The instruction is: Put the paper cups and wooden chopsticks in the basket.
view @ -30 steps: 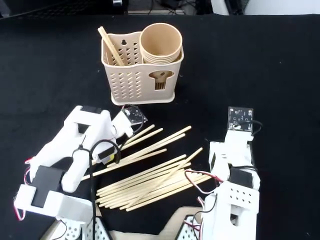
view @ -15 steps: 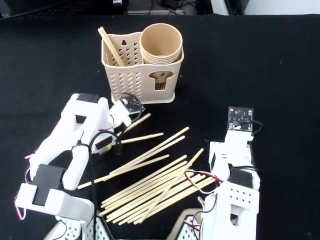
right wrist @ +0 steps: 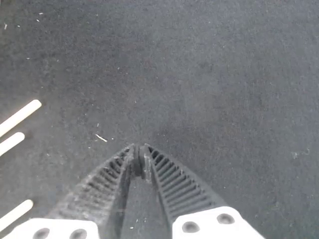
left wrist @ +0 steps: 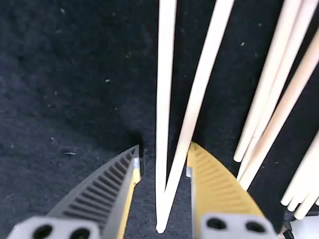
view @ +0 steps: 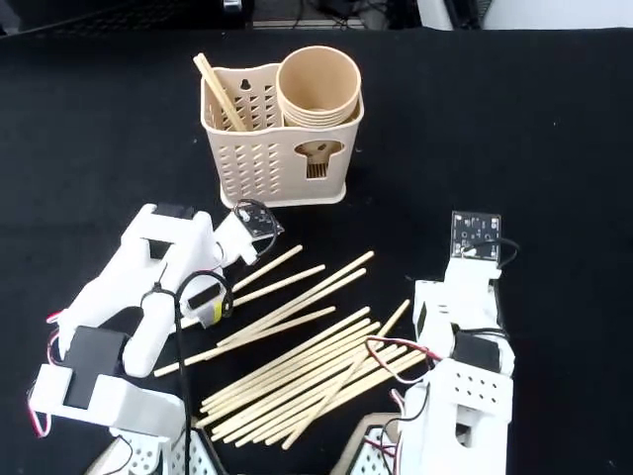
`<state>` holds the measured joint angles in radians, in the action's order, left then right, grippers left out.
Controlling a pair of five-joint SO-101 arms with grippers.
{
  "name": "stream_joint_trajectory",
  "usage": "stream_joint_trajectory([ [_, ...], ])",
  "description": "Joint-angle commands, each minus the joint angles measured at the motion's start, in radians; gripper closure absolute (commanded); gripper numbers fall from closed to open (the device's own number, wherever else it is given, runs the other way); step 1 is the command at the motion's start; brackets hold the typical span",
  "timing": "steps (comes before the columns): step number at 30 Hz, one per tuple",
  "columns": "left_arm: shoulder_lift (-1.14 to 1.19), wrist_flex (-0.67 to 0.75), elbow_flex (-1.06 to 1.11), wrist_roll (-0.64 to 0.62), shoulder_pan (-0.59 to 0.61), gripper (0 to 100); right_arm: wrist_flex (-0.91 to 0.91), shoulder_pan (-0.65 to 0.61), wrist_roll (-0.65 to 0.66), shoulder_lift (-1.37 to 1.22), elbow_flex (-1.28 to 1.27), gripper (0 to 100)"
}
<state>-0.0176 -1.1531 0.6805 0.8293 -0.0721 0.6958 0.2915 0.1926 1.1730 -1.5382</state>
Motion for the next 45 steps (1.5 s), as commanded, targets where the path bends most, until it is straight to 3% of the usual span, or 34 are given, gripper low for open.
stream_joint_trajectory([
  [1,-0.015,0.003,-0.019,0.000,-0.001,85,-0.023,0.014,0.003,0.013,0.004,98.3],
  [6,-0.015,-0.003,-0.061,0.000,0.007,85,-0.025,0.014,0.003,0.013,0.004,98.3],
  [16,-0.011,-0.224,-0.260,-0.002,0.004,84,-0.025,0.014,0.003,0.013,0.004,98.3],
  [33,0.169,-0.046,-0.191,-0.002,0.002,84,-0.023,0.014,0.003,0.013,0.004,98.3],
  [45,0.160,-0.052,-0.194,-0.006,0.004,85,-0.023,0.014,0.003,0.013,0.004,98.3],
])
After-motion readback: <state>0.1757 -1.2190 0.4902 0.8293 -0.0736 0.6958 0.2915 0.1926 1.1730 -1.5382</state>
